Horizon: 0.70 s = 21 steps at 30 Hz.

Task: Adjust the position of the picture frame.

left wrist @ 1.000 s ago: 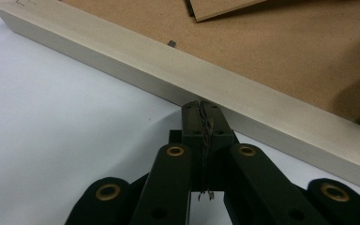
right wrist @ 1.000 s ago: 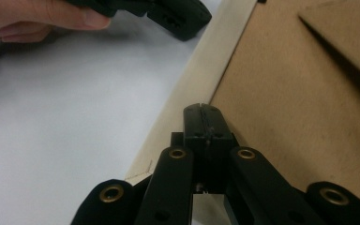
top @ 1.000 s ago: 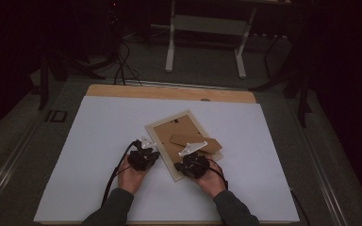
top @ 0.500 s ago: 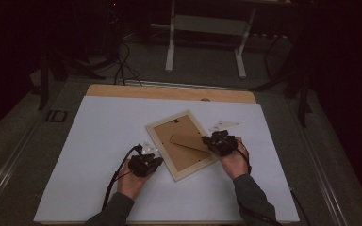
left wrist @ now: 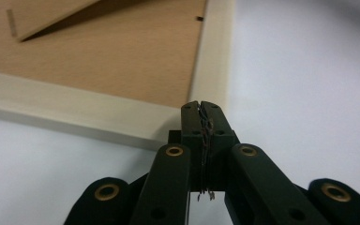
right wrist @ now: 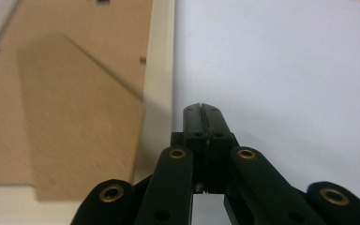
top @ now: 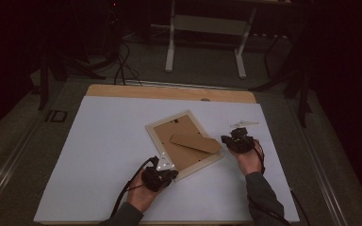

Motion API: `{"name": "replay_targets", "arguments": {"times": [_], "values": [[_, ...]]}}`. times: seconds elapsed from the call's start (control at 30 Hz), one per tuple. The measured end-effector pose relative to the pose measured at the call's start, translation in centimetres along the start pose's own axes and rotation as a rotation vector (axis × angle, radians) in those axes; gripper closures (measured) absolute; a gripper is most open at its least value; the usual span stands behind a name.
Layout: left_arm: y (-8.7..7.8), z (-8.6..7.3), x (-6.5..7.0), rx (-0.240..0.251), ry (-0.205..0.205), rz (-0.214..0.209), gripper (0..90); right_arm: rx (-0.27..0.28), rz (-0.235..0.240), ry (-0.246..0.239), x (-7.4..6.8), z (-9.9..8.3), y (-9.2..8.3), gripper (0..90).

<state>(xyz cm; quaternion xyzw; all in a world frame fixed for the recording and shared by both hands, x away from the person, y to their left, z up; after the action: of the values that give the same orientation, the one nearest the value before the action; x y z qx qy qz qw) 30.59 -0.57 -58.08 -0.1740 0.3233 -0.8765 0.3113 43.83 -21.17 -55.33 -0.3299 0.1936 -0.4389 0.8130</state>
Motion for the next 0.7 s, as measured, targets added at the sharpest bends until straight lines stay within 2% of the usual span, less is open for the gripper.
{"name": "replay_targets", "arguments": {"times": [0.13, 0.17, 0.2, 0.23, 0.27, 0.3, 0.33, 0.43, 0.53, 0.7], "values": [[-0.3, 0.1, -0.3, 0.003, 0.003, 0.014, 89.2, -0.041, 0.025, 0.009, -0.1, -1.6, 1.1, 90.0], [-0.6, 0.1, -1.0, 0.008, -0.011, 0.029, 89.2, -0.052, 0.039, 0.016, -0.3, -2.2, 1.5, 90.0], [-0.6, 0.1, -1.0, 0.008, -0.011, 0.029, 89.2, -0.052, 0.039, 0.016, -0.3, -2.2, 1.5, 90.0], [-1.0, 0.1, -1.8, 0.012, -0.025, 0.05, 89.2, -0.062, 0.05, 0.018, -0.5, -2.5, 1.7, 90.0], [-1.0, 0.1, -1.8, 0.012, -0.025, 0.05, 89.2, -0.062, 0.05, 0.018, -0.5, -2.5, 1.7, 90.0], [-1.3, 0.1, -2.6, 0.018, -0.045, 0.065, 89.2, -0.072, 0.05, 0.006, -0.6, -2.8, 1.8, 90.0], [-1.3, 0.1, -2.6, 0.018, -0.045, 0.065, 89.2, -0.072, 0.05, 0.006, -0.6, -2.8, 1.8, 90.0], [-1.9, 0.1, -3.8, 0.034, -0.079, 0.078, 89.2, -0.079, 0.048, 0.013, -0.7, -3.1, 1.8, 90.0], [-2.4, 0.2, -4.4, 0.046, -0.098, 0.084, 89.2, -0.092, 0.049, 0.001, -1.0, -3.8, 1.9, 90.0], [-3.1, 0.4, -4.9, 0.063, -0.108, 0.092, 89.2, -0.08, 0.077, -0.008, -2.2, -4.4, 1.5, 90.0]]}}
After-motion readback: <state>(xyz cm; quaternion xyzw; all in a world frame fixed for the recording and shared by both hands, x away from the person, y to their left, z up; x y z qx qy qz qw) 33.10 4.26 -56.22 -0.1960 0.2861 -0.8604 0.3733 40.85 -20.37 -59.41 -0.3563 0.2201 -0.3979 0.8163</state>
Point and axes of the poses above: each handheld gripper's, and its own axes: y roughly forward along the jaws, z roughly out of its top, x roughly to its right, the point moved 9 cm from there along y, roughly forward along the jaws, and after that the axes turned 2 degrees about -y, right-handed, at the moved point
